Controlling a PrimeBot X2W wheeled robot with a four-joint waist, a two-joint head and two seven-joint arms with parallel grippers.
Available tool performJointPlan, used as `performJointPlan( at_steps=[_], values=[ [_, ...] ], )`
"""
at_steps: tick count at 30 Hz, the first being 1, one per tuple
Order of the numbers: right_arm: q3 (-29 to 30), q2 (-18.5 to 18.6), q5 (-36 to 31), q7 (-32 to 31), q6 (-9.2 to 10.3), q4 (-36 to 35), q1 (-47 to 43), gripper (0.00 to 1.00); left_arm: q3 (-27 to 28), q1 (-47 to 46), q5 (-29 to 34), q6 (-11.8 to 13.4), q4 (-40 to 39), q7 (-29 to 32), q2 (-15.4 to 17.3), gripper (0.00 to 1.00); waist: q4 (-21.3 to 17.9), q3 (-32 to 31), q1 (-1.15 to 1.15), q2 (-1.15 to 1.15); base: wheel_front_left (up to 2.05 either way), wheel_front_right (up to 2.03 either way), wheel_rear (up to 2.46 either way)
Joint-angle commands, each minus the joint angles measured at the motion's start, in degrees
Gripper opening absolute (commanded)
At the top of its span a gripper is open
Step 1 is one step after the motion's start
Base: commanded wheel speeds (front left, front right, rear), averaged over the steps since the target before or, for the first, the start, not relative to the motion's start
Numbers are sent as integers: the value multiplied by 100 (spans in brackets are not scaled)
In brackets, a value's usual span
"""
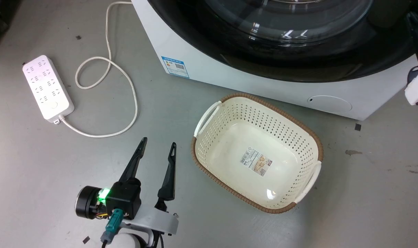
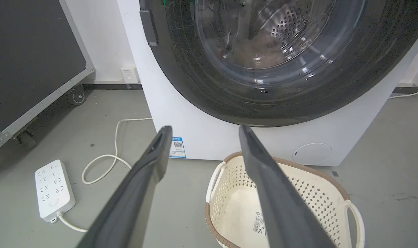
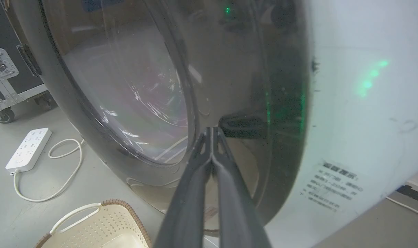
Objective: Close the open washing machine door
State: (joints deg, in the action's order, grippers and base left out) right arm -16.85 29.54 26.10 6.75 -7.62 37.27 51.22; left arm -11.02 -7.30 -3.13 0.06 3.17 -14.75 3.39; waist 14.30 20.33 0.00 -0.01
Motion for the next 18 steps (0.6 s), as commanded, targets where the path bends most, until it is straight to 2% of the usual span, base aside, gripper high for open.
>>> performJointPlan(
  at_steps=[1, 8, 9, 10, 11, 18],
  values=[
    [52, -1, -40, 53, 13, 104, 157, 0, -13, -93, 14, 31, -5, -25, -12, 100, -4, -4, 0, 1, 0, 0, 0],
    [-24, -197, 43, 392, 13, 383, -7, 0, 7, -52, 3, 35, 58, -25, -22, 100, -123, -255, 0, 1, 0, 0, 0],
    [-33, -220, 50, 456, 13, 394, -76, 35, 25, -38, 2, 31, 67, -25, -22, 100, -154, -321, 0, 1, 0, 0, 0],
    [-51, -247, 46, 522, 13, 386, -159, 94, 48, -21, -1, 27, 76, -25, -19, 100, -189, -397, 0, 1, 0, 0, 0],
    [-67, -281, 56, 572, 13, 371, -251, 100, 70, 2, -4, 19, 86, -25, -13, 100, -225, -478, 0, 1, 0, 0, 0],
    [-23, -488, 17, 796, 13, -266, -1361, 100, 223, 208, -83, -65, 222, -25, 20, 100, -518, -1090, 0, 1, 0, 0, 0]
  ],
)
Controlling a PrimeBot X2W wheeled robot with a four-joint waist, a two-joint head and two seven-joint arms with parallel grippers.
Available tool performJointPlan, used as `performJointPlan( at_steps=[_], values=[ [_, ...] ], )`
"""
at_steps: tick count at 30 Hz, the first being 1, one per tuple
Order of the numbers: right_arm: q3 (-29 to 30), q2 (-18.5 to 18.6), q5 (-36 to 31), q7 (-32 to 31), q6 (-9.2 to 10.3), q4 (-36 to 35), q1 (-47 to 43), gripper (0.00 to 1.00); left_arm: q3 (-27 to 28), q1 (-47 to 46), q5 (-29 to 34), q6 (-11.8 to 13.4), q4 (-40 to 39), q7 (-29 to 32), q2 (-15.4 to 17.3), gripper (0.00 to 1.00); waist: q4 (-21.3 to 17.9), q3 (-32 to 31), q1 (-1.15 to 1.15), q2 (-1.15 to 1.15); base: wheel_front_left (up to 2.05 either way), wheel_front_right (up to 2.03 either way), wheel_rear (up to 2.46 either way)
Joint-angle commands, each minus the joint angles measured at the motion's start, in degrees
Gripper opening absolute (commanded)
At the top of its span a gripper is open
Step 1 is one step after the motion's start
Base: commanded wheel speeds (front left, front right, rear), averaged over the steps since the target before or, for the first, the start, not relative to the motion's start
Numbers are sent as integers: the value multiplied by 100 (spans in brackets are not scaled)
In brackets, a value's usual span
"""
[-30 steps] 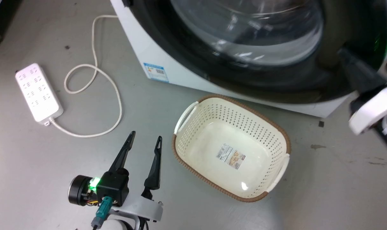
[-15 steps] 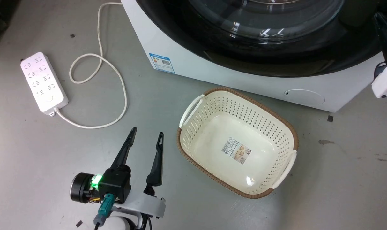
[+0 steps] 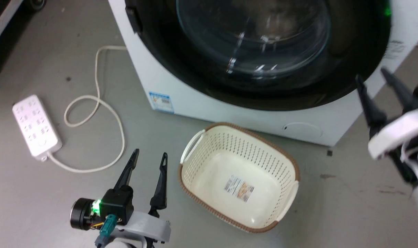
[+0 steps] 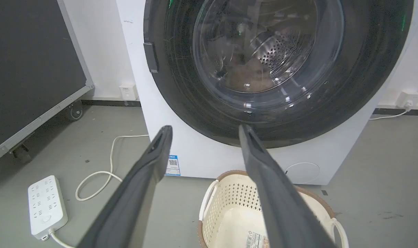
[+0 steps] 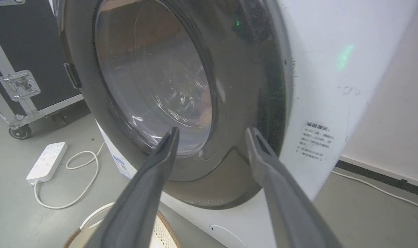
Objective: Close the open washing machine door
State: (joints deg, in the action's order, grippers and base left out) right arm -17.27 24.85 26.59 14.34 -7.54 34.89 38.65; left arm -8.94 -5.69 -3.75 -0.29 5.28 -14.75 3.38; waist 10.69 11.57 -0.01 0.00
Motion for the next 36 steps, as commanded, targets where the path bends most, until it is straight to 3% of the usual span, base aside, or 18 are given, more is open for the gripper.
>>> performJointPlan(
  at_steps=[1, 6, 11, 18, 23, 34, 35, 36],
  values=[
    [99, -55, -59, 47, 5, -162, -310, 100, 35, 76, -31, -45, 39, -25, 24, 100, -192, -288, 1, 0, 0, 0, 0],
    [650, -329, -683, 62, 5, -1067, -1375, 100, 103, 222, -76, -180, 126, -25, 71, 100, -407, -604, 1, 0, 0, 0, 0],
    [1469, -1013, -1289, 64, 5, -1961, -2398, 100, 210, 392, -100, -238, 203, -25, 118, 100, -575, -836, 1, 0, 0, 0, 0],
    [2064, -1780, -2016, 65, 5, -2959, -3515, 100, 329, 569, -196, -271, 241, -25, 83, 100, -635, -1037, 1, 0, 0, 0, 0],
    [2255, -2078, -2125, 65, 5, -3042, -4038, 100, 328, 641, -136, -305, 328, -25, 85, 100, -635, -1135, 1, 0, 0, 0, 0],
    [2193, -2164, -2224, 65, 5, -2767, -4251, 100, 268, 642, 56, -308, 442, -25, 154, 100, -647, -1203, 1, 0, 0, 0, 0],
    [2192, -2134, -2212, 42, 1, -2782, -4169, 0, 264, 594, 23, -291, 434, 0, 122, 0, -647, -1204, 1, 0, 0, 0, 0],
    [2188, -2134, -2211, 38, 1, -2782, -4166, 0, 267, 593, 21, -291, 430, 5, 121, 0, -646, -1205, 1, 0, 0, 0, 0]
  ],
)
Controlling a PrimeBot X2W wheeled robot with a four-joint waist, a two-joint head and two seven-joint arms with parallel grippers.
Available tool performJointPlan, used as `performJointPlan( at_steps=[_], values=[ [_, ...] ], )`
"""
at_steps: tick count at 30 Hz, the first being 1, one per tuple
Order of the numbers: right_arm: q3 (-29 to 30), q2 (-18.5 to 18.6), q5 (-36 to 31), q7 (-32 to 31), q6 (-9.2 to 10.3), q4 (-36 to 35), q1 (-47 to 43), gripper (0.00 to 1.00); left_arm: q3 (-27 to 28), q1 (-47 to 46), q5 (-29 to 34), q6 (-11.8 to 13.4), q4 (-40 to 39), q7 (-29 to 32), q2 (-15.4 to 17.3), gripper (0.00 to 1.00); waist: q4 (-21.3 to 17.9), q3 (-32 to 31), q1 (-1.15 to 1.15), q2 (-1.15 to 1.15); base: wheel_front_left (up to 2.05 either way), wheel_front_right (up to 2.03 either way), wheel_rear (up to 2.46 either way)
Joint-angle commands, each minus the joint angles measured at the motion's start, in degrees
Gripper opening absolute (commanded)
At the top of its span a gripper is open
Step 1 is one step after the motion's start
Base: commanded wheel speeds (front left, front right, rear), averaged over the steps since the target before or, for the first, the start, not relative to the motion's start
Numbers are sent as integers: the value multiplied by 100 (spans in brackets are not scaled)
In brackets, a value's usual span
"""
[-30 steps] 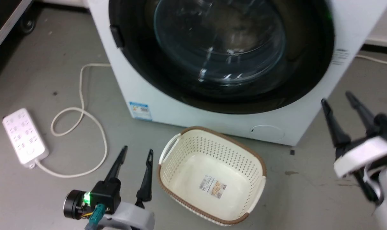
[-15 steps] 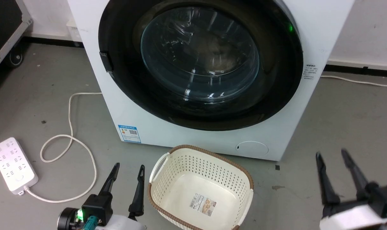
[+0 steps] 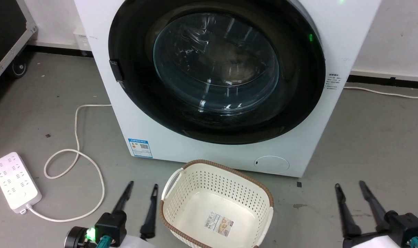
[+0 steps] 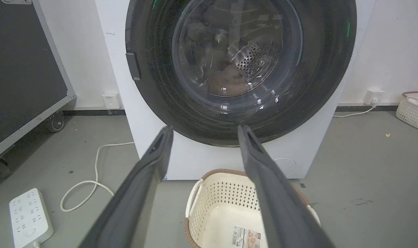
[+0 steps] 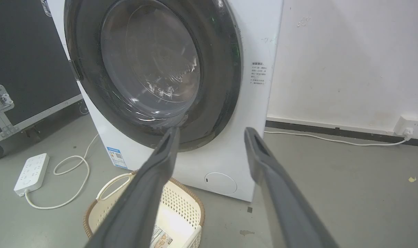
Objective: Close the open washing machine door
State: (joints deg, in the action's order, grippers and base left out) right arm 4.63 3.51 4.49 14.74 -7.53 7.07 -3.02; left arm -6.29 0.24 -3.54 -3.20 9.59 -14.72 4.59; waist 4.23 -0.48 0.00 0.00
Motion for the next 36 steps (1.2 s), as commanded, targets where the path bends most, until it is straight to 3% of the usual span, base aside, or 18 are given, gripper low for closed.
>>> performJointPlan(
  at_steps=[1, 36],
  values=[
    [0, 1, 0, -1, 0, -2, 2, 0, -3, 0, 0, 0, 0, 5, -2, 0, -1, -1, 0, 0, 0, 0, 0],
    [-131, -17, -127, -419, 1, -201, 87, 0, 175, -7, 101, 91, -270, 421, -52, 0, -121, 13, 0, 0, 0, 0, 0]
  ],
)
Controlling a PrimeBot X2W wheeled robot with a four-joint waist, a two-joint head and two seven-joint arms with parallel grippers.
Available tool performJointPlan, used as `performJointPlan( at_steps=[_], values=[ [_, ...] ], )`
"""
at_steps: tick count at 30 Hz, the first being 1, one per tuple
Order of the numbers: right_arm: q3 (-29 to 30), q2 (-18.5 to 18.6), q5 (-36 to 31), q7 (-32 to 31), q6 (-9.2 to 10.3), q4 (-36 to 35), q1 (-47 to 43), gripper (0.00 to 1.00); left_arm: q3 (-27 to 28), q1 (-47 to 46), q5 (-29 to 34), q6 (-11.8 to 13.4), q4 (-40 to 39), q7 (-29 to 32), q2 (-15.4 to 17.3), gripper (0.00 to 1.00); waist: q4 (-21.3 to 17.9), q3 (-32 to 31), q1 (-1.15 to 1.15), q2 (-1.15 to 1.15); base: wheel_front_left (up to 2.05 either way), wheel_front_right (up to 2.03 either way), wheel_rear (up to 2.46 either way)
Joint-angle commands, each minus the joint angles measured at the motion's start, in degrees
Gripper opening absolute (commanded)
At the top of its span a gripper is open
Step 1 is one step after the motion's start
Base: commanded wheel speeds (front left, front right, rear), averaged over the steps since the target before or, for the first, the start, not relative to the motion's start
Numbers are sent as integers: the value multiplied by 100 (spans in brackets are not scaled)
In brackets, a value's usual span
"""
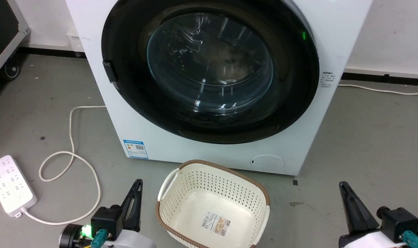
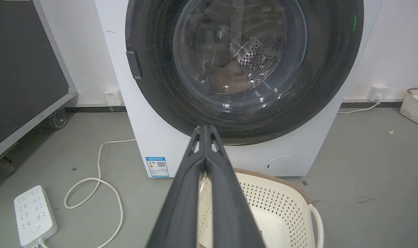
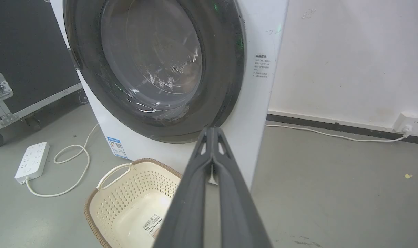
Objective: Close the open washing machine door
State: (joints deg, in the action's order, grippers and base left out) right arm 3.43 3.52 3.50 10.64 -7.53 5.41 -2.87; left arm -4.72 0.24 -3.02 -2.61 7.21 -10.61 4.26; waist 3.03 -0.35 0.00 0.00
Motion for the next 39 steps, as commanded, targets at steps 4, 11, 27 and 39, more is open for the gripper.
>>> performJointPlan(
  at_steps=[4, 11, 27, 39],
  values=[
    [-26, -20, -43, -56, 1, -58, 82, 0, 38, -8, 59, 42, -64, 57, -24, 0, -14, 2, 0, 0, 0, 0, 0],
    [-52, -24, -68, -138, 2, -97, 99, 0, 73, -9, 79, 60, -117, 139, -33, 0, -38, 4, 0, 0, 0, 0, 0],
    [-112, -32, -125, -327, 2, -188, 137, 0, 154, -12, 124, 101, -240, 326, -55, 0, -92, 11, 0, 0, 0, 0, 0],
    [-163, -39, -175, -492, 3, -267, 171, 0, 225, -15, 164, 136, -348, 490, -73, 0, -139, 16, 0, 0, 0, 0, 0]
  ],
)
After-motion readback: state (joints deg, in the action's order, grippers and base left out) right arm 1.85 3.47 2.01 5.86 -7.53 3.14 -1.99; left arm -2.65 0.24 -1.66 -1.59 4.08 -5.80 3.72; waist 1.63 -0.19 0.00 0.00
